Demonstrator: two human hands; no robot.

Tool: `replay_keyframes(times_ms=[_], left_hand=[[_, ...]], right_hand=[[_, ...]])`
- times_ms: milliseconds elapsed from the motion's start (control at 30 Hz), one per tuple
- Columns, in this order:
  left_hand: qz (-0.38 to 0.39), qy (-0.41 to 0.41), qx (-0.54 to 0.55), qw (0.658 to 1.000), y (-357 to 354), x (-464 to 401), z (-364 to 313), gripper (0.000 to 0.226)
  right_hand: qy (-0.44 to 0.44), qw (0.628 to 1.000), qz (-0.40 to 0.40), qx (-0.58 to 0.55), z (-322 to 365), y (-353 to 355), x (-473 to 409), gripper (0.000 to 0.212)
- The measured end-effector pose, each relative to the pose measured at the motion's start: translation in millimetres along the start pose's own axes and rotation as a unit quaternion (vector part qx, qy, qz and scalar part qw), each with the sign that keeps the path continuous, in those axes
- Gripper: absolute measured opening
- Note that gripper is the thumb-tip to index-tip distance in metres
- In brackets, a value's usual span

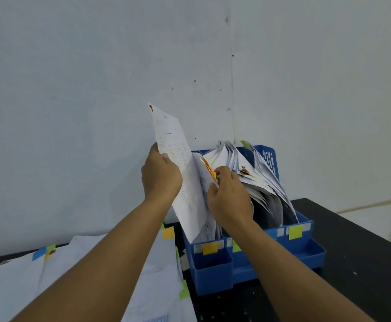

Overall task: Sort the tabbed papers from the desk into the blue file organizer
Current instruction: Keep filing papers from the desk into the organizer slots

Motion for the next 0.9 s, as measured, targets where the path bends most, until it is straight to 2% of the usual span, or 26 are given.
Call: replay_keyframes(times_ms=[167,300,533,633,800,900], left_hand=[[-0.013,0.006,0.025,1.0,-17.1,15.7,12.9,0.04],[0.007,0.03,0.04,0.999,-36.1,30.9,28.1,0.041],[0.036,0.156,0.041,0.986,-57.3,65.7,73.4,0.037],[0.086,0.196,0.078,0.974,-68.5,74.8,81.8,0.036],[0.21,0.23,0.09,0.946,-79.7,88.4,94.1,0.041],[0.236,0.218,0.08,0.944,-65.1,85.2,93.8,0.046]], right_hand=[[0.001,1.0,-0.007,-0.014,2.1,0.0,4.9,0.021],[-0.006,0.999,0.0,-0.035,-0.5,-0.5,6.9,0.024],[-0.016,0.998,0.001,-0.061,-3.7,-0.5,7.4,0.027],[-0.017,0.998,0.004,-0.06,-1.9,-1.0,8.4,0.028],[-0.025,0.999,0.008,-0.03,-2.1,-0.6,9.3,0.032],[-0.024,0.999,0.007,-0.024,0.3,-0.1,12.5,0.034]])
Point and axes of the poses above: each hand's wrist, its own x-axis away from the middle knuckle, its own y-axis out of the back of the hand, z = x × y, the point moved 9 cm from there along -x, towards the middle knuckle, and after that the axes turned 12 degrees about -z, right-handed, at the moved point
